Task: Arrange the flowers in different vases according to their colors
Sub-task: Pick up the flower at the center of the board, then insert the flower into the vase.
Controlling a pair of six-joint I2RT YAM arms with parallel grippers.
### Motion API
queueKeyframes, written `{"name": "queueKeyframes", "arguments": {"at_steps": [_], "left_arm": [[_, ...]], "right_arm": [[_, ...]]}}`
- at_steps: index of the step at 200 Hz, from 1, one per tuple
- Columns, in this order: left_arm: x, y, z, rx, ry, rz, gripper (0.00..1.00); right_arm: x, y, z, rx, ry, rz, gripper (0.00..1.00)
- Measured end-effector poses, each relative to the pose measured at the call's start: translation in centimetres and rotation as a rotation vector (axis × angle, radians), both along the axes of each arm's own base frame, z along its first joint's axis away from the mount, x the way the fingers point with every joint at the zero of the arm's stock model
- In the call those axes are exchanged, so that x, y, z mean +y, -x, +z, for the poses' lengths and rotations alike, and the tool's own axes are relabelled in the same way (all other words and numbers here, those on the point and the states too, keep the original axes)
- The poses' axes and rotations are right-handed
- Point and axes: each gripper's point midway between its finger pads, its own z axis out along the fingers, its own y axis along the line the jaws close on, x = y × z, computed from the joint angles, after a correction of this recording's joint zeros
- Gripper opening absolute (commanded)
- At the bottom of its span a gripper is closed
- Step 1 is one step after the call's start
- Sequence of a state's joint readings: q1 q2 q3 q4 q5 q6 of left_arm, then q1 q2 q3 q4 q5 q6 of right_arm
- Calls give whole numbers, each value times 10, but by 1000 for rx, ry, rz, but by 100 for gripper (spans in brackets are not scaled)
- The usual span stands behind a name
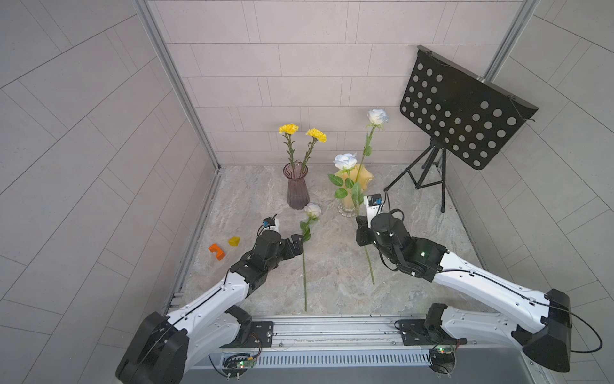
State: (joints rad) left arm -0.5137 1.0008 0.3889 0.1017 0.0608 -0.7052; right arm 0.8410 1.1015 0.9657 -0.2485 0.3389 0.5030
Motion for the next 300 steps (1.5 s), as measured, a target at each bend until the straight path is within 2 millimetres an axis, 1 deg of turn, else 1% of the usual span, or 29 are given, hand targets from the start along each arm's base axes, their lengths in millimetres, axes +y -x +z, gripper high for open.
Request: {"name": "queueKeyframes", "arguments": {"at_steps": [25, 40, 55, 73, 91, 112, 125, 161, 186, 197, 236, 276, 291, 300], "left_arm": [[-8, 2, 0, -1, 7, -42, 100], [-18, 3, 0, 0, 13, -87, 100], [-32, 6, 1, -1, 15, -152, 100], [-51, 11, 4, -12, 5, -236, 100], [-68, 18, 8, -37, -21, -309, 100], [-79, 21, 12, -68, -60, -352, 100], [-80, 21, 13, -79, -81, -355, 100], [-70, 18, 16, -96, -122, -314, 100], [-65, 16, 22, -116, -129, -288, 100], [-64, 15, 23, -123, -130, -281, 100], [-61, 14, 24, -125, -137, -270, 100], [-61, 13, 23, -126, -140, -266, 100], [-60, 13, 23, -126, -142, -263, 100], [-60, 13, 24, -127, -143, -261, 100]], "right_arm": [[-3, -21, 44, -95, -49, -45, 0], [-4, -34, 74, -157, -81, -73, 0], [-6, -47, 101, -217, -113, -101, 0], [-11, -65, 125, -276, -138, -142, 0], [-16, -86, 144, -322, -145, -184, 0], [-20, -109, 159, -364, -142, -223, 0], [-24, -122, 167, -386, -141, -246, 0], [-28, -153, 185, -432, -144, -280, 0], [-25, -171, 189, -452, -140, -289, 0], [-21, -179, 186, -456, -132, -287, 0], [-11, -204, 162, -458, -73, -295, 0], [-10, -222, 132, -473, -2, -335, 0], [-10, -225, 126, -474, 16, -345, 0], [-11, -226, 126, -479, 19, -348, 0]]}}
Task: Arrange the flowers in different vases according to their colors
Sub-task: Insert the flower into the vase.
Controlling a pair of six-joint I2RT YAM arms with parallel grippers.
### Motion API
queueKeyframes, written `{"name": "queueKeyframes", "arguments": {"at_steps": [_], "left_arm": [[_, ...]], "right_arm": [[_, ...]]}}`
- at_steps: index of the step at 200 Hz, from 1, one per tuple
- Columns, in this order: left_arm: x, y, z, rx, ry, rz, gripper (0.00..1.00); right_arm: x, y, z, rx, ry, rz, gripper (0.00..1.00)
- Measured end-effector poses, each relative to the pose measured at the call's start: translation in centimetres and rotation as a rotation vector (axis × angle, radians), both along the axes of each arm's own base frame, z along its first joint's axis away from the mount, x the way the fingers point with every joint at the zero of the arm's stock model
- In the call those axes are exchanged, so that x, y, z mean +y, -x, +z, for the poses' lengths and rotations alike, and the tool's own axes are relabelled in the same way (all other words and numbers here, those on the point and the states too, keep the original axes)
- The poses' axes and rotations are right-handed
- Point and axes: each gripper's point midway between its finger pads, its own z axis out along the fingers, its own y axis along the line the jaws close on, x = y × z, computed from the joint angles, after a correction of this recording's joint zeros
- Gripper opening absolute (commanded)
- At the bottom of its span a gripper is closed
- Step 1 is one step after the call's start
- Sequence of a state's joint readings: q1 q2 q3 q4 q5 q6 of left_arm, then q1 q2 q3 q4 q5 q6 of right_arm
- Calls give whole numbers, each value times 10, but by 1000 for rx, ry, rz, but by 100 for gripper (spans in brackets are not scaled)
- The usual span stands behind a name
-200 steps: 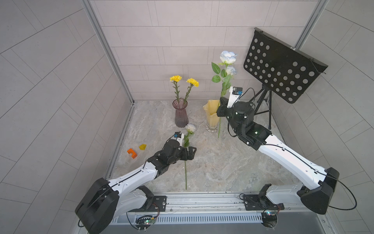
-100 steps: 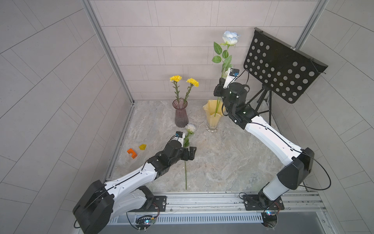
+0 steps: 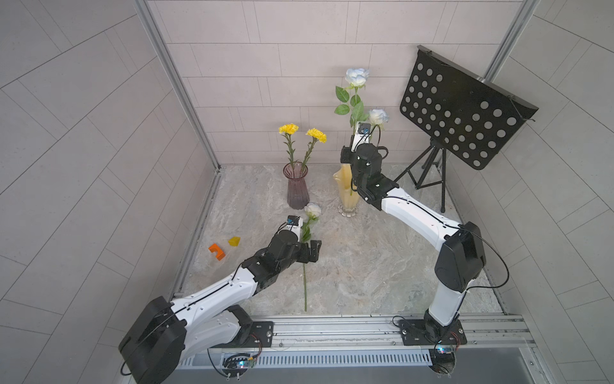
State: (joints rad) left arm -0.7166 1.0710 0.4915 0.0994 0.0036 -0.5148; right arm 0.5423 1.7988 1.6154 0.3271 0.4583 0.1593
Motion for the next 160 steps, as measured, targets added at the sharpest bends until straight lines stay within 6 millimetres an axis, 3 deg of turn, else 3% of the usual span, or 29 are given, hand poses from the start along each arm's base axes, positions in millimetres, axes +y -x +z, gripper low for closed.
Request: {"name": "queueKeyframes", "arguments": {"at_steps": [106, 127, 160], "left_arm": [[1, -1, -1, 0, -5, 5, 100], [1, -1, -1, 1, -5, 5, 100], [1, -1, -1, 1, -6, 6, 100]], "right_arm": [[-6, -2, 46, -126, -40, -23, 0], [-7, -11, 37, -141, -31, -50, 0], [-3, -25, 3, -102, -1, -70, 0]]}}
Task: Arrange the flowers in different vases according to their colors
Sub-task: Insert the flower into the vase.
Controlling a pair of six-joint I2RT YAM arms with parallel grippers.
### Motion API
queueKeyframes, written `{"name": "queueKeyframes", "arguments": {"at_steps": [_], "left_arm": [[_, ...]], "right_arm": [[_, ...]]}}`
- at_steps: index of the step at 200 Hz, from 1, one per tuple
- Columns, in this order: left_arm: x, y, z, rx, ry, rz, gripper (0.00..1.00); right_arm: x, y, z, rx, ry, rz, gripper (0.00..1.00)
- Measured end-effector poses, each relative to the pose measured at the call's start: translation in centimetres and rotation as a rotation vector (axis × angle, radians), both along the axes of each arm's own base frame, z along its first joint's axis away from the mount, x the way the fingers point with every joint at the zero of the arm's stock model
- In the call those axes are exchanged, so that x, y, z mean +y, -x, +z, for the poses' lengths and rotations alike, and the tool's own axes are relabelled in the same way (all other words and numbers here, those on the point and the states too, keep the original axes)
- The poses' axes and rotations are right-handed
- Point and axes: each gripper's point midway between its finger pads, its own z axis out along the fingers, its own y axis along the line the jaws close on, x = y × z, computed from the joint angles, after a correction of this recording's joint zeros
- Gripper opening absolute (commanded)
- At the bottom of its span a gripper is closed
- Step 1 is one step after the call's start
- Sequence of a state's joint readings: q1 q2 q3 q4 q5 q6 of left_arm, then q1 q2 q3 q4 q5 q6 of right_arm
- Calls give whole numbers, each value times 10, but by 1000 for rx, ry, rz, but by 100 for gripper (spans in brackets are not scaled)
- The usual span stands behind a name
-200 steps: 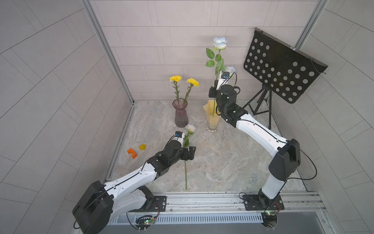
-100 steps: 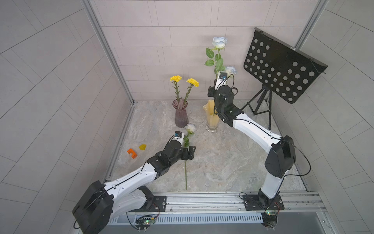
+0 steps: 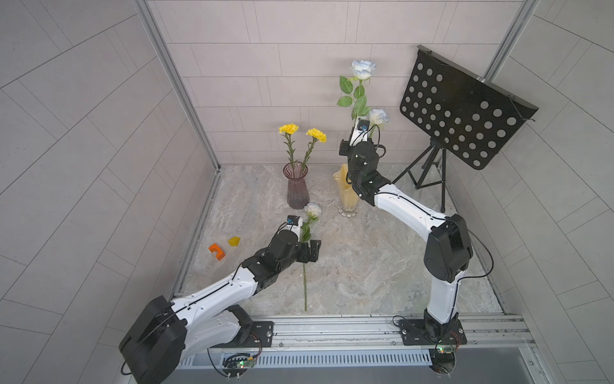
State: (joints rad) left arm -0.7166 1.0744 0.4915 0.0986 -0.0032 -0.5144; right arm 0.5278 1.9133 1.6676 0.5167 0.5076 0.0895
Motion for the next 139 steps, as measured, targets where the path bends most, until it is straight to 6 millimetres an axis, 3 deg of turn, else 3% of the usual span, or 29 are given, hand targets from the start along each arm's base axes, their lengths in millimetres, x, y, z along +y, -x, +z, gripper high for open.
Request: {"name": "queueKeyframes", "arguments": {"at_steps": [26, 68, 89, 139], "left_arm": [[1, 0, 0, -1, -4, 5, 100], [24, -5, -2, -10, -59, 119, 100], [51, -9, 6, -33, -82, 260, 100], [130, -6, 28, -122, -75, 711, 100]], "right_arm": [[3, 2, -29, 45, 19, 0, 2], [6, 22, -71, 150, 11, 39, 40], [3, 43, -67, 175, -8, 67, 46], [-1, 107, -20, 190, -108, 181, 46]]}}
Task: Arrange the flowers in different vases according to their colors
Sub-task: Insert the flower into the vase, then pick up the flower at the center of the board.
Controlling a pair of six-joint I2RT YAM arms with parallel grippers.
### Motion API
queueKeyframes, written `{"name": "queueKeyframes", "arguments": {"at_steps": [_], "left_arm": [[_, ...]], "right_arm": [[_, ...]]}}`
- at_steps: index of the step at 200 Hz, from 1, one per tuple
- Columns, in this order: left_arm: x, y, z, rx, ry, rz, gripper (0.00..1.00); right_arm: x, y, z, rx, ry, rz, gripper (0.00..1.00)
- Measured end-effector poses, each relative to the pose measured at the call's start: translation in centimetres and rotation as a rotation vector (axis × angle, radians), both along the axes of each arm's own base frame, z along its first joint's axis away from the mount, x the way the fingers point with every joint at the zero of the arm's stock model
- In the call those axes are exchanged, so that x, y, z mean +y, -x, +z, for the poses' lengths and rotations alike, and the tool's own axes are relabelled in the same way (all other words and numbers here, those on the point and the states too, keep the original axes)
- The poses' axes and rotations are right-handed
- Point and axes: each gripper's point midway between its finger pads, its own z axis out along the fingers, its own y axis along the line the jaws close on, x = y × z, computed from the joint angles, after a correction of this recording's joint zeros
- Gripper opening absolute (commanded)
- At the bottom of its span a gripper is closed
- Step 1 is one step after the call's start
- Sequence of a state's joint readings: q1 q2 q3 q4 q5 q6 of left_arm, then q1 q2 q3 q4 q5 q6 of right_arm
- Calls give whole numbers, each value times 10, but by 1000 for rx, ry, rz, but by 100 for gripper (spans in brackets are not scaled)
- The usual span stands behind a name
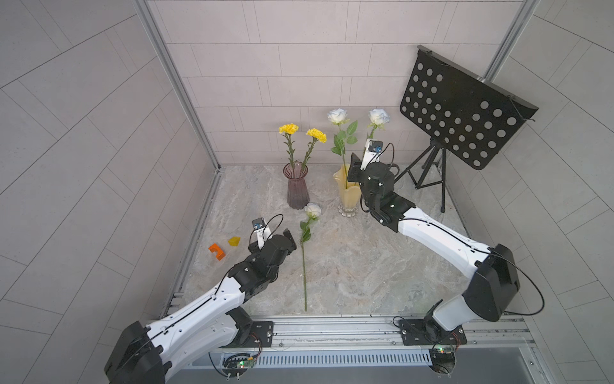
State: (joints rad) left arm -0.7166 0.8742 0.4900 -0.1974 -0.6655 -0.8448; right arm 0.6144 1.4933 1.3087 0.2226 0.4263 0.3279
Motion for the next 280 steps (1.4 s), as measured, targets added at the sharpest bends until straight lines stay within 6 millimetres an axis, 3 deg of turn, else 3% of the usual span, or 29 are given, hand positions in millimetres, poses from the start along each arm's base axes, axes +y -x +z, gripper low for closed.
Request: {"name": "queueKeyframes", "arguments": {"at_steps": [19, 38, 91, 110, 131, 157, 238, 255, 280], "left_arm": [[26, 7, 1, -45, 7, 149, 100], [40, 12, 0, -67, 0, 226, 100], [55, 17, -1, -88, -19, 317, 100], [61, 20, -4, -85, -40, 349, 100], [65, 21, -7, -84, -55, 377, 100], [66, 21, -8, -72, -68, 387, 100], [65, 20, -7, -68, -63, 394, 100], [65, 20, -6, -71, -59, 395, 100], [65, 20, -4, -79, -48, 396, 100]], "right_arm": [[9, 21, 1, 54, -27, 83, 46], [25, 45, -27, 156, -35, 173, 46], [100, 126, -204, 614, 107, 390, 48], [126, 145, -252, 736, 152, 436, 48], [149, 151, -289, 839, 174, 461, 48], [168, 150, -311, 895, 180, 473, 49], [211, 150, -343, 954, 205, 503, 50], [214, 150, -349, 956, 232, 490, 48], [213, 151, -350, 955, 257, 468, 34]]}}
